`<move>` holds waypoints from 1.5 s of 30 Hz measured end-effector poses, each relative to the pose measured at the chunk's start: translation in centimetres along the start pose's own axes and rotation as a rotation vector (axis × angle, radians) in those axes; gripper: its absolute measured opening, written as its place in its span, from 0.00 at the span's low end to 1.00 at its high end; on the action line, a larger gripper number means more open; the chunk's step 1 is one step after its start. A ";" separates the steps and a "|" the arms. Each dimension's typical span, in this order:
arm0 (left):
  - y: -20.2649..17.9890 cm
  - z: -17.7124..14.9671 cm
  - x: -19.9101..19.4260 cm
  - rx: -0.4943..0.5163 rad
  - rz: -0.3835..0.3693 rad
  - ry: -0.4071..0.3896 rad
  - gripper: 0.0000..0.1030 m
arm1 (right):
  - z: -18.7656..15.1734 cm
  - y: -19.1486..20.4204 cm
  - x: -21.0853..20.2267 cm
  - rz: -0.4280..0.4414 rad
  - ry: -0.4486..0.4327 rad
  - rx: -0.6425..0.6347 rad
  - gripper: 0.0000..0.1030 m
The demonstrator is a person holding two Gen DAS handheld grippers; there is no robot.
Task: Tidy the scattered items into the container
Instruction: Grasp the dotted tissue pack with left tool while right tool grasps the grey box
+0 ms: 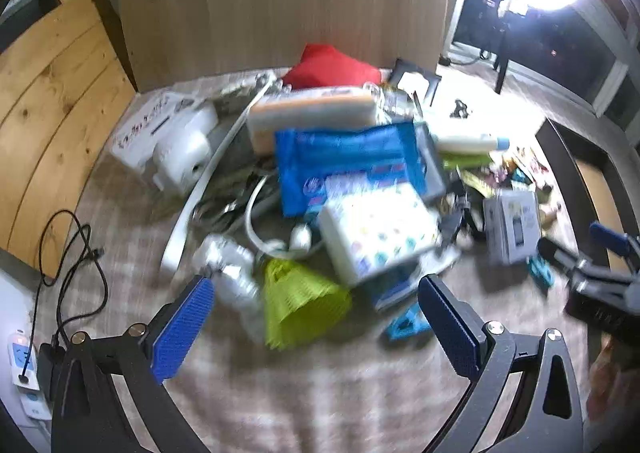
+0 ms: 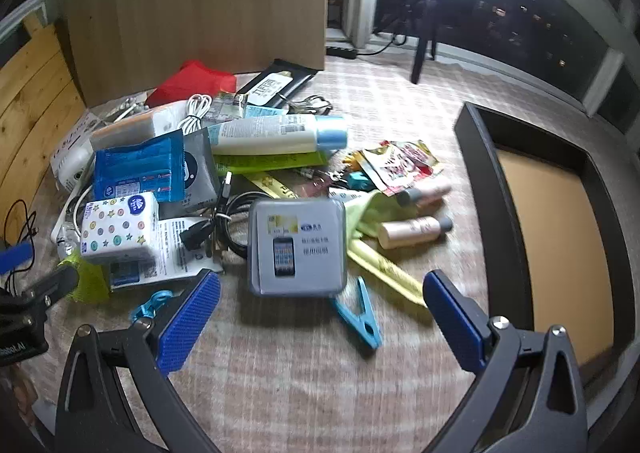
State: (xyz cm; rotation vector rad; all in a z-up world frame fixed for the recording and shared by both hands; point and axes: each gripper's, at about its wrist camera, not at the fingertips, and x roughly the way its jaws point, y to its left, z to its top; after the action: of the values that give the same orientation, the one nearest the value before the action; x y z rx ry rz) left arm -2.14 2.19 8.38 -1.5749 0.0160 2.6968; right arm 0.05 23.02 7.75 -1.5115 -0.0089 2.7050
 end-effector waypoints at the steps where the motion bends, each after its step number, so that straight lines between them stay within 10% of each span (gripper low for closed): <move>1: -0.6 0.5 0.3 -0.008 0.002 0.006 0.99 | 0.3 0.0 0.3 0.005 0.008 -0.012 0.99; 37: -3.5 3.3 6.6 -0.069 0.080 0.174 0.97 | 3.3 -0.2 6.0 0.081 0.140 -0.064 0.99; 45: -2.0 2.5 6.5 -0.107 0.044 0.188 0.71 | 2.4 -0.7 7.5 0.122 0.204 -0.015 0.85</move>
State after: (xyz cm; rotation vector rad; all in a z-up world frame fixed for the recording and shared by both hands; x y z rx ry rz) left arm -7.50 4.28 3.98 -1.8745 -0.0935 2.6108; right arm -5.92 24.07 2.69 -1.8430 0.0728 2.6295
